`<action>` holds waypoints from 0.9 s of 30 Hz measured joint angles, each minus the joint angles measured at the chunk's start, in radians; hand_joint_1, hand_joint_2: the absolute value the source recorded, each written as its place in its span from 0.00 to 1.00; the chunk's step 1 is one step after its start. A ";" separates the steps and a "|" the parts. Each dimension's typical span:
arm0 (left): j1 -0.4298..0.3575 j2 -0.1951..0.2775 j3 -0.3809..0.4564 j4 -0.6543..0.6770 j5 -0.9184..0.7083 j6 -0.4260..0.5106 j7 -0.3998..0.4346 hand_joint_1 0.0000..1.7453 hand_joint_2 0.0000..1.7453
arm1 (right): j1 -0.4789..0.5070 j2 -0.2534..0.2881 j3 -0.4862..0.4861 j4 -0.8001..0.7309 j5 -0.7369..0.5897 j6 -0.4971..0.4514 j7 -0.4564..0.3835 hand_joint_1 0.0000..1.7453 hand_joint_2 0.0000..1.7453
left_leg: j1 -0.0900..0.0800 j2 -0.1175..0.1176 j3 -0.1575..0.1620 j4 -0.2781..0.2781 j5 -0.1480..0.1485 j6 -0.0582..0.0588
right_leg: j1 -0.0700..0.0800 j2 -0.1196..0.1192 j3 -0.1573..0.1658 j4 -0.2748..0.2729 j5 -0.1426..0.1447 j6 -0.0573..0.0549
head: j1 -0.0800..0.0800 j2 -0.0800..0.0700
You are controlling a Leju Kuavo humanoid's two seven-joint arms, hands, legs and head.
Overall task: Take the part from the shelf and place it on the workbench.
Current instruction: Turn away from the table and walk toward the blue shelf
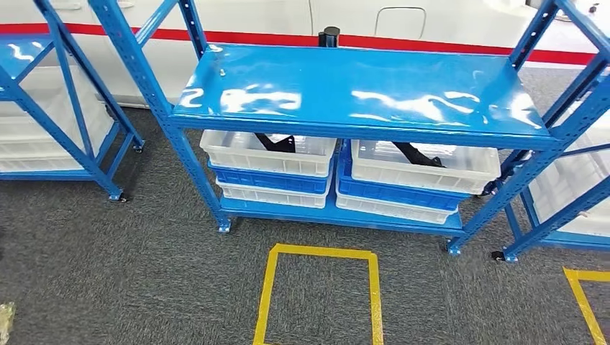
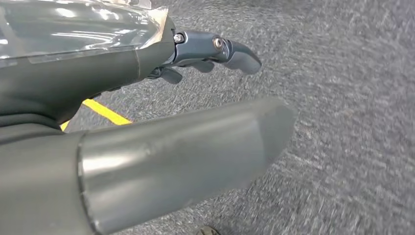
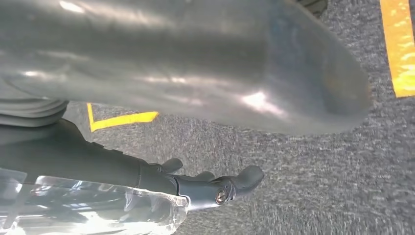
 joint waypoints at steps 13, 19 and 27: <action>0.000 0.006 0.000 0.000 -0.005 0.000 0.001 0.00 0.00 | 0.006 -0.004 0.001 0.000 0.021 -0.003 0.010 0.00 0.25 | -0.008 -0.030 0.025 -0.143 0.124 0.018 | 0.020 0.046 -0.007 0.006 -0.009 0.007 | 0.002 0.000; 0.000 0.007 0.000 0.000 -0.005 -0.004 0.000 0.00 1.00 | 0.005 -0.004 0.004 0.000 0.035 0.004 0.006 0.00 1.00 | -0.017 -0.031 0.023 -0.142 0.125 0.028 | 0.014 0.046 0.001 0.002 -0.003 0.019 | 0.002 0.000; 0.000 0.010 0.001 0.000 -0.001 -0.010 0.011 0.00 1.00 | 0.000 -0.003 0.013 0.000 0.051 0.019 0.004 0.00 1.00 | -0.017 -0.030 0.023 -0.141 0.125 0.029 | 0.015 0.045 0.001 0.002 -0.003 0.020 | 0.002 0.000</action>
